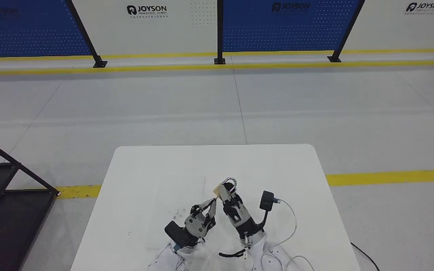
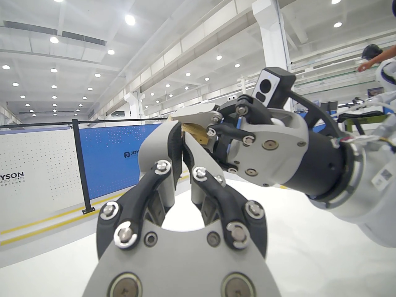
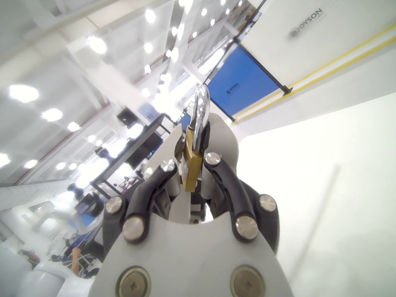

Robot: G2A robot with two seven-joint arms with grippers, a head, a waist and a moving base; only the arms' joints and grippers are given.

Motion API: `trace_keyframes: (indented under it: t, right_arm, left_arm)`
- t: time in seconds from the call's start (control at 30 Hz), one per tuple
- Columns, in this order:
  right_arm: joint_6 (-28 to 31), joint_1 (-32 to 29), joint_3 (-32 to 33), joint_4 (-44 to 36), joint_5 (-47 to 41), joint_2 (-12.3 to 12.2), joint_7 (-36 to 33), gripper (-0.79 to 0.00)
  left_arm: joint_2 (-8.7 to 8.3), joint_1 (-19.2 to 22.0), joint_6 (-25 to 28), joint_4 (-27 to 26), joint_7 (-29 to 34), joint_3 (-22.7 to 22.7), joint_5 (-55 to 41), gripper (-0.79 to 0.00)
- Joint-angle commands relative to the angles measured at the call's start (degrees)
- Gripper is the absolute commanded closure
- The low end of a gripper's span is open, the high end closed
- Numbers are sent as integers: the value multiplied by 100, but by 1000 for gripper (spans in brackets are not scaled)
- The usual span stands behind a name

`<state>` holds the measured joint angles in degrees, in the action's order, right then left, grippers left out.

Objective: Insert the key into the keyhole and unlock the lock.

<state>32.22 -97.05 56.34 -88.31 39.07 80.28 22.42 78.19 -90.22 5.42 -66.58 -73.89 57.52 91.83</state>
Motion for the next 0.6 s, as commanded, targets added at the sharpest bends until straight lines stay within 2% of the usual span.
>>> trace_keyframes:
  t: [0.0, 0.23, 0.27, 0.3, 0.33, 0.37, 0.57]
  right_arm:
    - [10, -3, 7, -6, -7, -3, 10, 0]
    - [-4, -19, 34, -31, -35, -9, 80, 0]
    - [-6, -18, 39, -34, -45, -9, 108, 0]
    - [-8, -15, 43, -33, -40, -8, 136, 0]
    - [-12, -12, 44, -27, -32, -8, 158, 0]
    - [-1, -4, 42, -23, -22, -7, 173, 0]
    - [148, 82, 68, 50, 160, -8, 386, 0]
  left_arm:
    - [-13, -6, -105, -22, -10, 29, 48, 0]
    - [-40, -18, -113, -44, -18, 47, 32, 0]
    - [-41, -25, -44, -59, -27, 42, -21, -234]
    - [-45, -25, -31, -67, -22, 48, -33, -425]
    - [-49, -33, -32, -78, -21, 55, -48, -739]
    - [-51, -47, 5, -95, -28, 53, -89, -785]
    - [-86, -131, 199, -206, -43, 98, -232, -785]
